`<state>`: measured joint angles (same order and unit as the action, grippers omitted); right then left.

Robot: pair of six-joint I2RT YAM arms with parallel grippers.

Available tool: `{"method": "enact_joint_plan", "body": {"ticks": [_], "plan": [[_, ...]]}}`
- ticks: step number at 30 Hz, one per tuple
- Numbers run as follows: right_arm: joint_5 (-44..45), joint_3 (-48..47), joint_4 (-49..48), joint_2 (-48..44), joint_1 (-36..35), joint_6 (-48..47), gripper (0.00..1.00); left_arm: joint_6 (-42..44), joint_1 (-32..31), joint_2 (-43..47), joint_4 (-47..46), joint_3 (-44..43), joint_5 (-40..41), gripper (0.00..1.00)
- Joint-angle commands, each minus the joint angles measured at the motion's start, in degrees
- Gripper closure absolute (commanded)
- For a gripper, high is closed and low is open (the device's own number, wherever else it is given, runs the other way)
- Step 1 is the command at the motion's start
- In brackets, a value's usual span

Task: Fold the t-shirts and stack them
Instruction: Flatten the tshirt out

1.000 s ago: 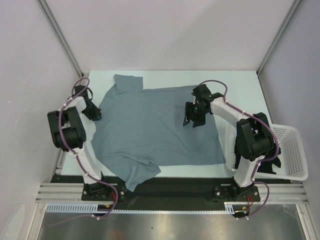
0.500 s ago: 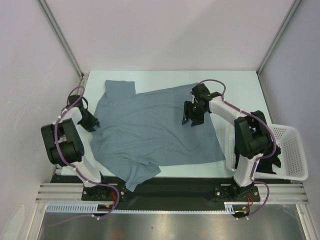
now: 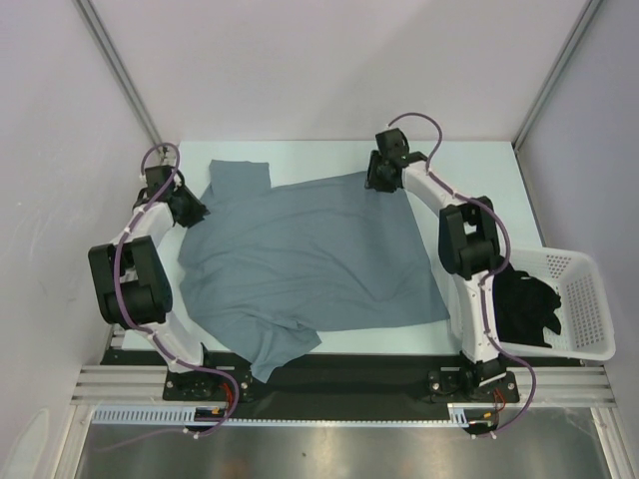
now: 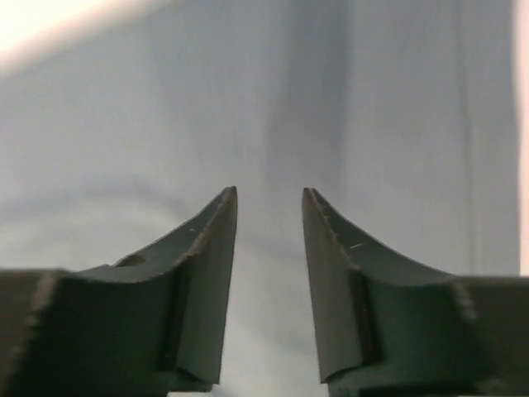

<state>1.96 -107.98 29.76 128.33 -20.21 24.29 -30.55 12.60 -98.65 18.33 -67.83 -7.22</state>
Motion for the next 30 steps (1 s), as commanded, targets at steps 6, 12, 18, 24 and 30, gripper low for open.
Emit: {"method": "enact_joint_plan", "body": {"ticks": [6,12,18,24,30], "plan": [[1.74,-15.59,-12.16,11.94,3.77,3.21,0.76,-3.56,0.06,-0.05,-2.68,-0.19,-0.77,0.68],[4.02,-23.58,-7.98,19.31,5.17,7.16,0.85,-3.21,0.84,-0.14,-1.72,-0.54,-0.69,0.68],[6.47,-22.80,-3.14,20.46,7.90,11.03,0.93,-2.50,3.83,-3.03,-1.45,-3.97,-5.41,0.62],[9.01,-22.97,3.72,20.56,11.06,11.92,0.95,3.46,4.10,-13.22,1.01,-15.56,-8.59,0.49],[8.16,-21.13,8.03,20.11,13.09,11.66,0.94,13.83,2.43,-28.16,10.23,-34.98,-4.48,0.45]]}}
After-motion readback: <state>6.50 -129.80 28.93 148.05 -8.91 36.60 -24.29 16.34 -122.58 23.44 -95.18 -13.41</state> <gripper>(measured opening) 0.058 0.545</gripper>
